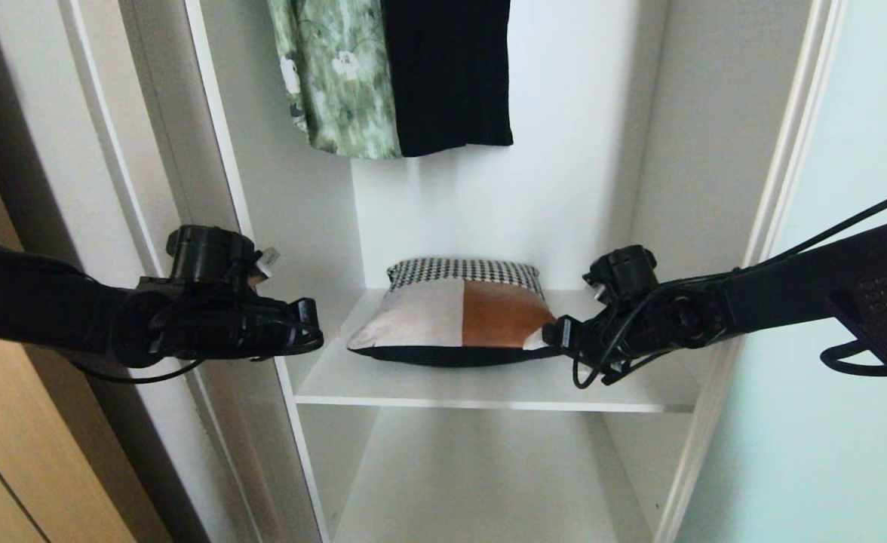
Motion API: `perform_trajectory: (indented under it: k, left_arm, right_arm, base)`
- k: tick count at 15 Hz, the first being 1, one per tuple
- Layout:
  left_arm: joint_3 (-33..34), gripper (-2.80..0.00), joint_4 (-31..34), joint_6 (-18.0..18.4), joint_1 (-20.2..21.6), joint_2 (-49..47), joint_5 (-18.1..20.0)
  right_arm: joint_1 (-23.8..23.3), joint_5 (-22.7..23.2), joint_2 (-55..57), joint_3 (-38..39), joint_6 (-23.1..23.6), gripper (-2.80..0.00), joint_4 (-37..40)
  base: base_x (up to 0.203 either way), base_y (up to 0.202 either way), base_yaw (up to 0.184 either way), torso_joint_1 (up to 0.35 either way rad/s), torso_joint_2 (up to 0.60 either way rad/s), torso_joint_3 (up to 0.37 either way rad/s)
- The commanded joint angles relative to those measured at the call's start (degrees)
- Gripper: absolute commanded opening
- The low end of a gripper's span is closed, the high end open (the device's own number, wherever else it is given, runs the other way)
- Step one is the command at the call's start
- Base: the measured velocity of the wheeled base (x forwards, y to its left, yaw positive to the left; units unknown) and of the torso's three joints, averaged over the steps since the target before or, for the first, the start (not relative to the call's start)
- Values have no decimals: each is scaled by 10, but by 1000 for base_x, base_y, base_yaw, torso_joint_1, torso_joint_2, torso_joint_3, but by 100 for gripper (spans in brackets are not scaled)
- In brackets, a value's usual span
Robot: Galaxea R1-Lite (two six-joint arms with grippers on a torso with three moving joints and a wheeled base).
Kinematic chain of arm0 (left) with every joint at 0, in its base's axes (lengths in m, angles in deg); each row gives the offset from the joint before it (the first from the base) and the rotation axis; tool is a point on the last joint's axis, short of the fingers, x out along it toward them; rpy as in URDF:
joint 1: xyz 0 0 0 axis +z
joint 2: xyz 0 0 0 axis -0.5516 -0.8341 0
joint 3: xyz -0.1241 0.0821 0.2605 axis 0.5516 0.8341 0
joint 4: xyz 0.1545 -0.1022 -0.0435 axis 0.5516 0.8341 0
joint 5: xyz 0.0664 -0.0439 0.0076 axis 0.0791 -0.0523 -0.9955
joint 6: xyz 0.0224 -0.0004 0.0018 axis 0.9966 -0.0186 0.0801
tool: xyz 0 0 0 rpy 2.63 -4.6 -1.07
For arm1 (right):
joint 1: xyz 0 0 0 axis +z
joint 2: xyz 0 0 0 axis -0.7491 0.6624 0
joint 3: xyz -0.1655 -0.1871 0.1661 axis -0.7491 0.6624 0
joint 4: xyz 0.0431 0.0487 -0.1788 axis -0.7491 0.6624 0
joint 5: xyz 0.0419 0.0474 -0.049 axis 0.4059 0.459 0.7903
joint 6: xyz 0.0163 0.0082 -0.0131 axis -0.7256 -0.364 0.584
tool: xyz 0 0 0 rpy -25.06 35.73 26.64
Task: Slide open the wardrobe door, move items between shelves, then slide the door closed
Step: Place the pillow on the lower shelf
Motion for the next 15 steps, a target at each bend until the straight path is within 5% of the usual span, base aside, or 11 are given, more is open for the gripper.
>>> perform_trajectory:
  k: [1, 9, 15]
  left_arm:
    - [-14, 0, -2, 2, -2, -44, 1]
    - [-98, 0, -1, 21, -2, -132, 4]
    - [-194, 0, 7, -58, -2, -194, 2]
  right_arm:
    - [0, 6, -1, 0, -1, 0, 0]
    - [-23, 22, 14, -2, 0, 0, -54]
    - [-33, 45, 27, -5, 0, 0, -73]
  base:
    - [0, 0, 0, 0, 0, 0]
    - [0, 0, 0, 0, 0, 0]
    - [0, 0, 0, 0, 0, 0]
